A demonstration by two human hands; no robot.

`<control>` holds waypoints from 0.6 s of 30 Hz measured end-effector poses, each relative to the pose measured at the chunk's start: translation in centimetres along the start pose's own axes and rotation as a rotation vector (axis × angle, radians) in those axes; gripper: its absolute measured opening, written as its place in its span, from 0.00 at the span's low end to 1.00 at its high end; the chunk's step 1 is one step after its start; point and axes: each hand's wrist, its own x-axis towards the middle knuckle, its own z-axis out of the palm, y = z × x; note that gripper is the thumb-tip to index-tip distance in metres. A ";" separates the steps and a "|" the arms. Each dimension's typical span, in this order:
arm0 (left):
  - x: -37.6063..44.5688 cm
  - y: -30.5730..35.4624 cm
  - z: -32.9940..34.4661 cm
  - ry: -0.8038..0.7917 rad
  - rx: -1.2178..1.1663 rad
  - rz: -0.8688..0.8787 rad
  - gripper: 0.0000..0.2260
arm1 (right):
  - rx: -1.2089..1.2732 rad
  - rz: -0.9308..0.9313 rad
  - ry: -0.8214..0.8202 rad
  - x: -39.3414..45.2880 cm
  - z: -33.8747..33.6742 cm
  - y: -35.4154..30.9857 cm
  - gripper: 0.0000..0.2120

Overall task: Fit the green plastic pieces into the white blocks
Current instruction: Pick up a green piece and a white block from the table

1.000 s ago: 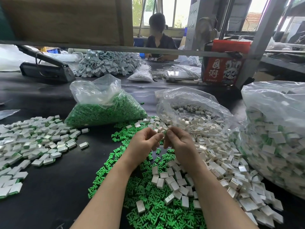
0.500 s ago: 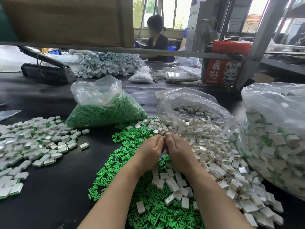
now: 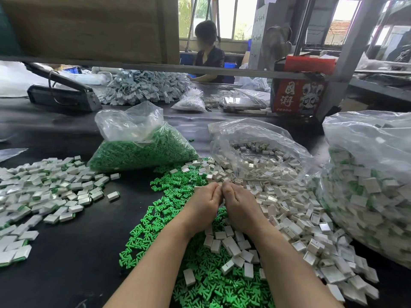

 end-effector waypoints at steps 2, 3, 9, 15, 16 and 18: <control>0.0 0.1 -0.1 -0.018 0.009 -0.006 0.13 | -0.013 -0.002 -0.011 0.0 0.0 0.0 0.20; 0.0 0.1 -0.1 -0.029 0.011 -0.011 0.13 | -0.020 -0.004 -0.016 0.0 0.0 0.0 0.20; -0.2 0.3 -0.4 -0.024 -0.166 -0.008 0.11 | 0.084 0.024 0.017 0.1 -0.1 0.1 0.21; -0.7 0.5 -1.1 -0.084 -0.351 -0.021 0.12 | 0.138 0.022 0.005 0.3 -0.2 -0.1 0.20; -0.7 0.6 -1.2 -0.094 -0.351 -0.017 0.13 | 0.121 0.009 0.001 0.4 -0.2 -0.2 0.20; -0.8 0.7 -1.3 -0.102 -0.331 -0.024 0.15 | 0.098 -0.008 -0.014 0.4 -0.3 -0.2 0.20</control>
